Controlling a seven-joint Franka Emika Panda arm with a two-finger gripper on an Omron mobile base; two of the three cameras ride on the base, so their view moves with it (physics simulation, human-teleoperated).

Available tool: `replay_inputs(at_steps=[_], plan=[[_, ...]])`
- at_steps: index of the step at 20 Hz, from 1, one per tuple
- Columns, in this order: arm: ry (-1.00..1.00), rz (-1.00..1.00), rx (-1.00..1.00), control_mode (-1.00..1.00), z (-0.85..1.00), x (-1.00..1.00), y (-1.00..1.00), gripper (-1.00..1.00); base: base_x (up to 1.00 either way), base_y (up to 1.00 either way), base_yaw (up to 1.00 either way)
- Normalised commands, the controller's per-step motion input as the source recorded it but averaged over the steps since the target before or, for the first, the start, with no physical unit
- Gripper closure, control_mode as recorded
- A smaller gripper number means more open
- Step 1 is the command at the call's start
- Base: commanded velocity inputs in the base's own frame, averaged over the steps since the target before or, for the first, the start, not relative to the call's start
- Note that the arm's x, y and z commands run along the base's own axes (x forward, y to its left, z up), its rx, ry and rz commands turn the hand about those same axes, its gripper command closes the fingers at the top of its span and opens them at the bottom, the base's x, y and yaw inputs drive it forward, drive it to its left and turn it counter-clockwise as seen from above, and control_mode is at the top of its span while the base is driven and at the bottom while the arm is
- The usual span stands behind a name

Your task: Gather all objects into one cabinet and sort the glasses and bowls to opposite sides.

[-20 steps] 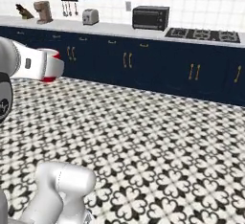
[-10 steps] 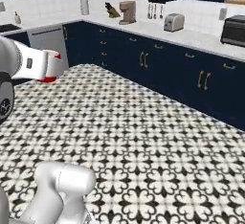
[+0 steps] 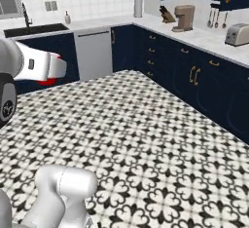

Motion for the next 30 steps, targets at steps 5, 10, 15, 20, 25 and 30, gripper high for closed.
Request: replay_inputs(at_steps=[5, 10, 15, 20, 25, 30], plan=[[0.00, 0.00, 0.00, 1.00, 0.00, 0.00, 0.00, 1.00, 1.00, 0.04, -0.08], [0.00, 0.00, 0.00, 1.00, 0.00, 0.00, 0.00, 1.00, 1.00, 0.39, -0.24], [0.00, 0.00, 0.00, 1.00, 0.00, 0.00, 0.00, 1.00, 1.00, 0.39, -0.35], [0.00, 0.00, 0.00, 1.00, 0.00, 0.00, 0.00, 1.00, 1.00, 0.27, -0.53], [0.00, 0.00, 0.00, 1.00, 0.00, 0.00, 0.00, 1.00, 1.00, 0.39, -0.50], [0.00, 0.00, 0.00, 1.00, 0.00, 0.00, 0.00, 1.00, 1.00, 0.33, -0.43]])
